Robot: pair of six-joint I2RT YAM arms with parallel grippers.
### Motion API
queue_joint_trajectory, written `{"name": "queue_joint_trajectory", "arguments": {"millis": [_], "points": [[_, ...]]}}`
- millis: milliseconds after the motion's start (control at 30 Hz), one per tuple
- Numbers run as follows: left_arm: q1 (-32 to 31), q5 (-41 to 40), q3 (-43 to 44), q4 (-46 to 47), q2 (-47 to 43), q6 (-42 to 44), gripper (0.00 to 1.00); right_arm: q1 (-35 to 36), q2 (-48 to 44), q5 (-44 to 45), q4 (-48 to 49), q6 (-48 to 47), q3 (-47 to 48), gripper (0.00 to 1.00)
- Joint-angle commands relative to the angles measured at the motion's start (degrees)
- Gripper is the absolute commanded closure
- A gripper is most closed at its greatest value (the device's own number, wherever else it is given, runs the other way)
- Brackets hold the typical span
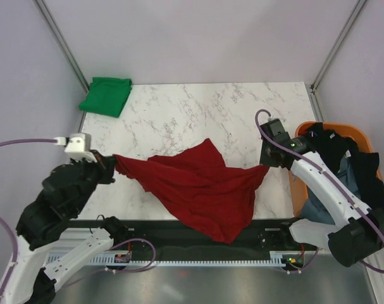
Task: Fold and stack the t-shirts
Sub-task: Flatten the tshirt out
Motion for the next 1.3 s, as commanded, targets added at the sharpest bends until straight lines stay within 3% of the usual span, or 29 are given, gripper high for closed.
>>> {"name": "queue_joint_trajectory", "arguments": {"millis": [0, 133, 233, 333, 633, 733, 767, 867, 933, 1133, 1267], "points": [[0.0, 3.4, -8.8, -0.6, -4.1, -5.9, 0.98, -0.2, -0.1, -2.7, 4.7, 1.6, -4.8, 0.97], [0.0, 3.6, -16.6, -0.5, -9.4, -7.5, 0.98, -0.2, 0.8, -4.4, 8.8, 0.8, -8.4, 0.89], [0.0, 4.0, -17.9, 0.4, -10.9, -7.1, 0.98, -0.2, 5.1, -2.6, 9.7, -0.7, -6.1, 0.93], [0.0, 3.0, -17.6, 1.0, -10.7, -6.1, 0.98, -0.6, 11.5, -0.5, 10.0, -2.3, 2.1, 1.00], [0.0, -0.3, -18.6, 1.7, -14.5, -5.4, 0.98, -1.4, 25.6, 10.3, 16.9, -12.1, 26.3, 1.00], [0.0, 1.5, -20.9, 3.6, -16.1, -6.5, 0.98, -2.8, 32.2, 10.9, 14.1, -13.6, 34.4, 1.00], [0.0, 2.1, -21.5, 4.0, -16.3, -6.7, 0.98, -3.0, 34.0, 11.0, 12.4, -13.6, 38.5, 0.87], [0.0, 4.6, -24.1, 5.7, -16.4, -7.9, 0.97, -3.2, 38.8, 12.5, 4.3, -11.2, 42.7, 0.21], [0.0, 6.8, -25.3, 6.5, -16.4, -7.6, 0.96, -3.1, 36.7, 11.0, 3.2, -8.5, 39.8, 0.18], [0.1, 7.6, -27.0, 8.2, -16.5, -6.9, 0.95, 1.9, 15.5, 2.6, 12.2, -1.2, 6.9, 0.19], [0.0, 7.6, -27.3, 8.5, -16.3, -7.3, 0.95, 7.5, 6.6, -1.2, 13.3, 7.0, -7.0, 0.26]]}}
